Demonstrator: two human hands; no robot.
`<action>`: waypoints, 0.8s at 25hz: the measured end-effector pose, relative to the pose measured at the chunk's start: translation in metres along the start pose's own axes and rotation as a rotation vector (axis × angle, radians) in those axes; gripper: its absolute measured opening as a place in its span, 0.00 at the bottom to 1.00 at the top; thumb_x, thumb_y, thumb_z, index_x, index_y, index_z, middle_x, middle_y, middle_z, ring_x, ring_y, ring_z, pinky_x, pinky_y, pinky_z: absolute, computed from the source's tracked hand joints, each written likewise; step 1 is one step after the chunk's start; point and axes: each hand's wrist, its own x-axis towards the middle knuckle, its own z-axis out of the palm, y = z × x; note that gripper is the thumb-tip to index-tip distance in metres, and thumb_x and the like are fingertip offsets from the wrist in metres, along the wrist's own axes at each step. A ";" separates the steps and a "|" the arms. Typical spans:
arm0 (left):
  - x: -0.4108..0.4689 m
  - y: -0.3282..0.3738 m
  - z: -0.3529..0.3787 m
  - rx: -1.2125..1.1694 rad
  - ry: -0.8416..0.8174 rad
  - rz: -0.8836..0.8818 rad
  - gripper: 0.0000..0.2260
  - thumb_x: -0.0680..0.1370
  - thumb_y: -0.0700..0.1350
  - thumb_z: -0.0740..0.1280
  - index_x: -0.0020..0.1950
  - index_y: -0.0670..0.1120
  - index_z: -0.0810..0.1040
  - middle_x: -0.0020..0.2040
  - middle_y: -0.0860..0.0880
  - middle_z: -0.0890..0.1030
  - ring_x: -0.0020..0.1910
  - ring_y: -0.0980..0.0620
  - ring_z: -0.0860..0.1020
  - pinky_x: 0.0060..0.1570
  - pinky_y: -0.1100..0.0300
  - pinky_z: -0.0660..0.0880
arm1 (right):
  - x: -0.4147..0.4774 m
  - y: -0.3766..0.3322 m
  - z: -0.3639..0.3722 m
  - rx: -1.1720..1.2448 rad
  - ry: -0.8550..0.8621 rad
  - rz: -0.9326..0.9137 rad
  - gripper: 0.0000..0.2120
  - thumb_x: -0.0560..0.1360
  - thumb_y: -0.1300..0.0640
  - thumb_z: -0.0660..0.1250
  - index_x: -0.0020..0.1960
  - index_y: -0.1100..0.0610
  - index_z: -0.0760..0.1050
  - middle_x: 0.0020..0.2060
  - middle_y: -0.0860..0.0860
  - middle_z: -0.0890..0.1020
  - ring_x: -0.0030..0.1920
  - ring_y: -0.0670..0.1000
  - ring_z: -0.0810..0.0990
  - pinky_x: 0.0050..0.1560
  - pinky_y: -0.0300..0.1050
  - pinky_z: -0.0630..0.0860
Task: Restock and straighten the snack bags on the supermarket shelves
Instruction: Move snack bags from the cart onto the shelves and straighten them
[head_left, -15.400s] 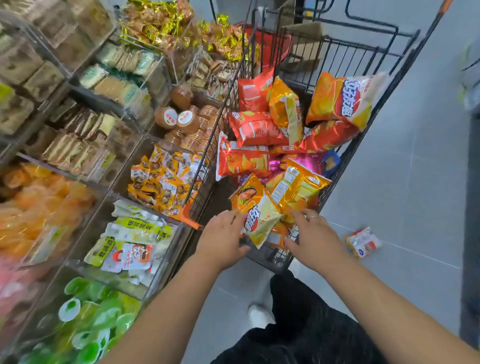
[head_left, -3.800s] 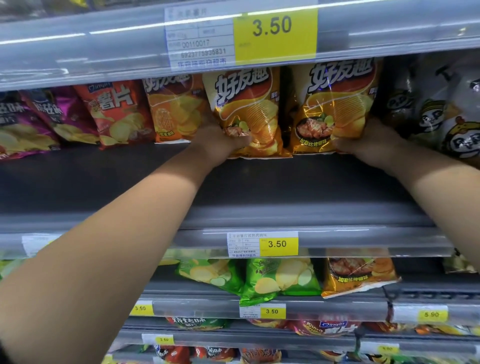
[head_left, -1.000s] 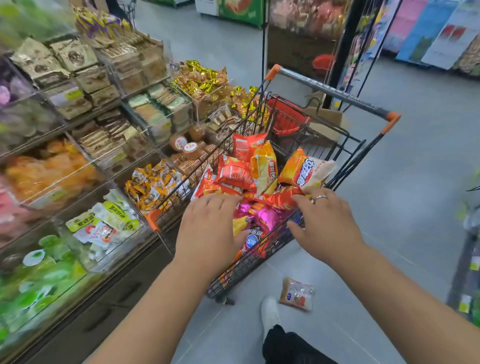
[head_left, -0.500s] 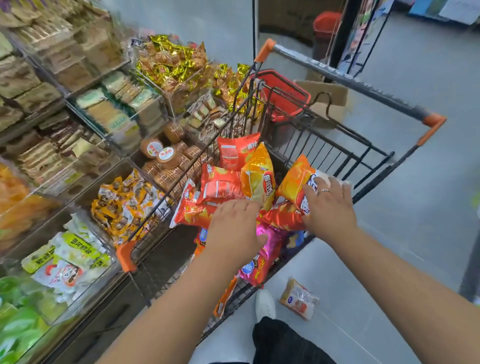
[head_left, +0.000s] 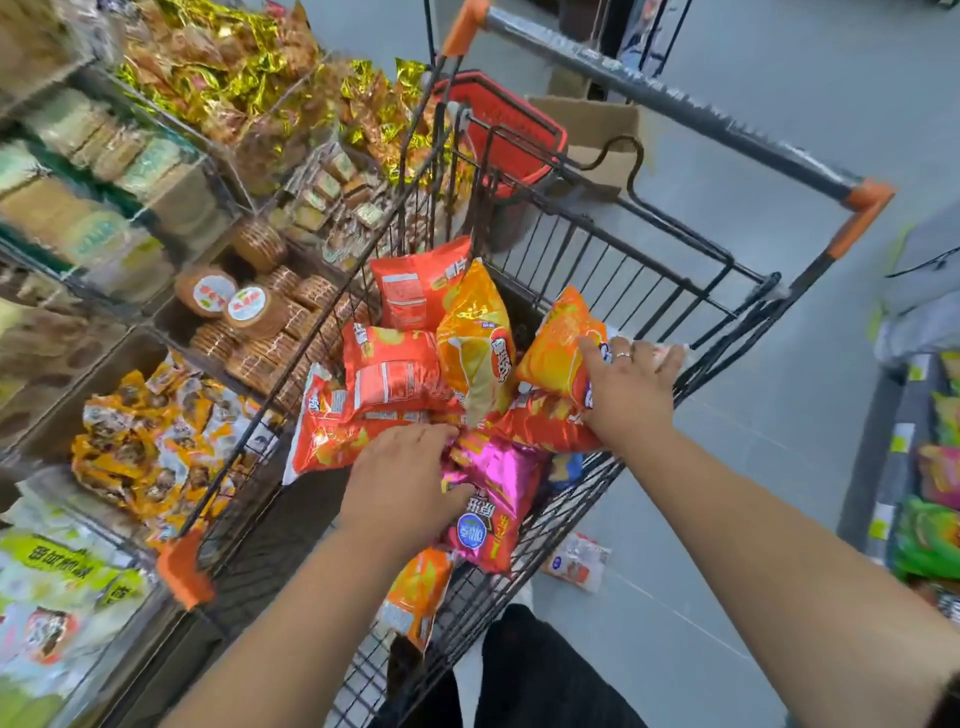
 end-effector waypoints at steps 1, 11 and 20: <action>0.001 -0.003 -0.002 0.000 -0.016 0.011 0.28 0.75 0.62 0.67 0.73 0.55 0.66 0.70 0.53 0.72 0.70 0.50 0.68 0.68 0.54 0.63 | -0.004 0.002 -0.002 0.029 0.026 0.012 0.40 0.73 0.47 0.68 0.78 0.46 0.51 0.71 0.57 0.67 0.71 0.63 0.61 0.68 0.74 0.47; 0.023 -0.027 -0.045 -0.066 0.097 0.215 0.37 0.71 0.61 0.72 0.75 0.49 0.64 0.72 0.47 0.68 0.72 0.45 0.65 0.72 0.51 0.60 | -0.049 -0.004 -0.031 0.221 0.399 -0.485 0.50 0.53 0.56 0.82 0.70 0.48 0.63 0.64 0.51 0.77 0.67 0.56 0.67 0.60 0.67 0.68; 0.015 -0.057 -0.047 -0.208 -0.355 0.076 0.48 0.62 0.63 0.79 0.77 0.54 0.60 0.68 0.50 0.74 0.66 0.48 0.74 0.62 0.58 0.70 | -0.060 -0.057 -0.043 0.215 0.458 -1.001 0.33 0.67 0.56 0.67 0.70 0.47 0.65 0.70 0.48 0.72 0.72 0.58 0.61 0.67 0.66 0.62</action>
